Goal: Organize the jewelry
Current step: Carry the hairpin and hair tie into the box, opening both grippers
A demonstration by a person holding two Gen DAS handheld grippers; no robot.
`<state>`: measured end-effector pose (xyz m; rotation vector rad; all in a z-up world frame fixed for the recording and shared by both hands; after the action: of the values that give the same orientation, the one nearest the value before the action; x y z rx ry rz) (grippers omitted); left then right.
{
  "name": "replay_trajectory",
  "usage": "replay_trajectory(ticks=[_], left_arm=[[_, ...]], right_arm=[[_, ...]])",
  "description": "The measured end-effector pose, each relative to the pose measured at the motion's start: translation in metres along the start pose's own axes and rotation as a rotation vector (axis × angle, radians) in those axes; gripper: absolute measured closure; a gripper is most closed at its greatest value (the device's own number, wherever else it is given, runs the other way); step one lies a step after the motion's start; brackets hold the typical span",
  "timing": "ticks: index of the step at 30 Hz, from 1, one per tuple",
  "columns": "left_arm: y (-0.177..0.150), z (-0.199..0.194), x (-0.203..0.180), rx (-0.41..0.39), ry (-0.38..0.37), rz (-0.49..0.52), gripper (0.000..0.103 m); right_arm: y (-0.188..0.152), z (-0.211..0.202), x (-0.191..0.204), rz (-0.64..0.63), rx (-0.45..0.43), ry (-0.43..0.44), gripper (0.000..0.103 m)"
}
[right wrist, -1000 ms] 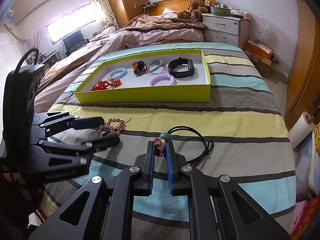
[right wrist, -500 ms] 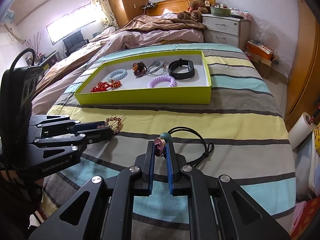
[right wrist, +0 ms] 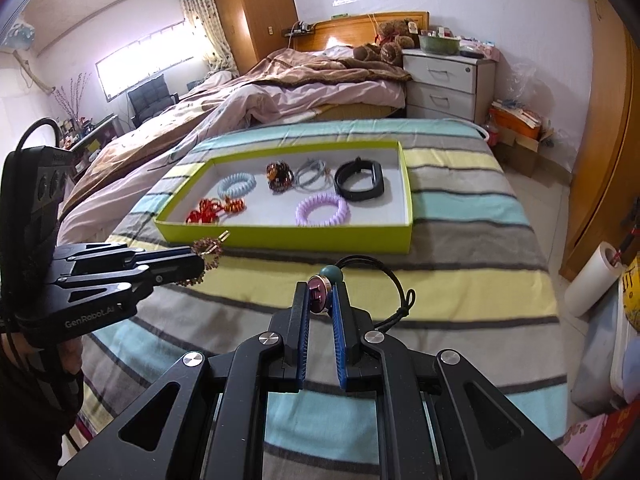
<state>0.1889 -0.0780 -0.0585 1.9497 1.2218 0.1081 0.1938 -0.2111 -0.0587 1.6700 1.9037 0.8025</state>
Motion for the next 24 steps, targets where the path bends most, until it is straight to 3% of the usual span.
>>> replay_trajectory(ticks=[13, 24], left_arm=[[0.048, 0.015, 0.037, -0.031, 0.036, -0.056, 0.092], [0.047, 0.054, 0.062, 0.029, 0.033, -0.106, 0.092]], right_arm=[[0.054, 0.036, 0.011, -0.071, -0.006, -0.010, 0.092], [0.052, 0.091, 0.009, -0.106, 0.108, -0.021, 0.092]])
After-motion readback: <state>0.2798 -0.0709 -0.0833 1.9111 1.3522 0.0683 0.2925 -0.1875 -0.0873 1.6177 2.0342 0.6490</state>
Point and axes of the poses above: each gripper's, at about its wrist camera, not at the fingertips, and z roughly the way its jaws point, x to its left, y to its top, the point moved 10 cm from there along z, roughly the way its jaws point, and after that the axes turned 11 degrees about -y, right-handed, at the moved point
